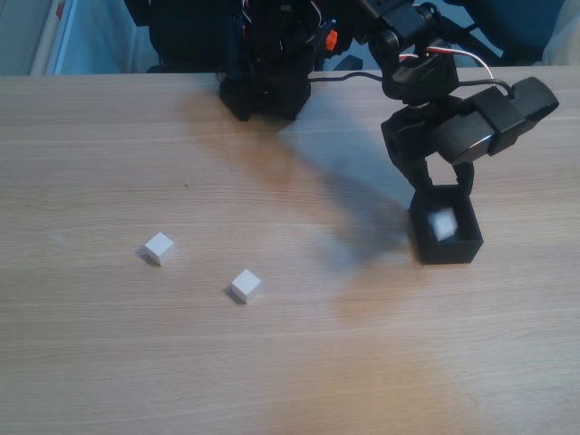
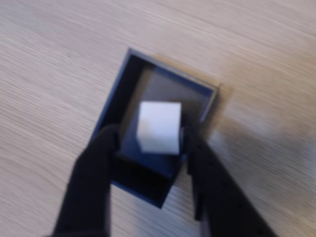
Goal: Pick blocks and place them in the box.
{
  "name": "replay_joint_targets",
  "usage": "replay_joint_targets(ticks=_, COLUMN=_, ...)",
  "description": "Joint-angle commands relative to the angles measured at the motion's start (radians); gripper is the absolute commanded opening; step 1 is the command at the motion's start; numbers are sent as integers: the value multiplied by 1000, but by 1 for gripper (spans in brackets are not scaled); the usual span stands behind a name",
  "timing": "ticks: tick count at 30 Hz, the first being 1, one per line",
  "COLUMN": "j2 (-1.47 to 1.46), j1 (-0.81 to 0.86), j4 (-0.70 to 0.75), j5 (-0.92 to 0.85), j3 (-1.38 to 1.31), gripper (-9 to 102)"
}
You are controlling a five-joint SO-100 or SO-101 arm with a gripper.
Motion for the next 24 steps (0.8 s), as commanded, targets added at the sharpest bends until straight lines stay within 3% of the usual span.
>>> replay_joint_targets(ticks=1, j2=9, j1=2, j4=49, j5=-3, j3=-61, gripper=18)
replay_joint_targets(ticks=6, j2=63, j1=66, j4=169, j5=-5, j3=-57, gripper=13)
replay_joint_targets(ticks=13, j2=229, j1=290, j4=287, j5=-121, j3=98, gripper=5)
replay_joint_targets(ticks=19, j2=325, j1=505, j4=227, j5=-153, j3=215, gripper=6)
replay_joint_targets(ticks=24, j2=336, j1=650, j4=60, j5=-130, j3=276, gripper=11)
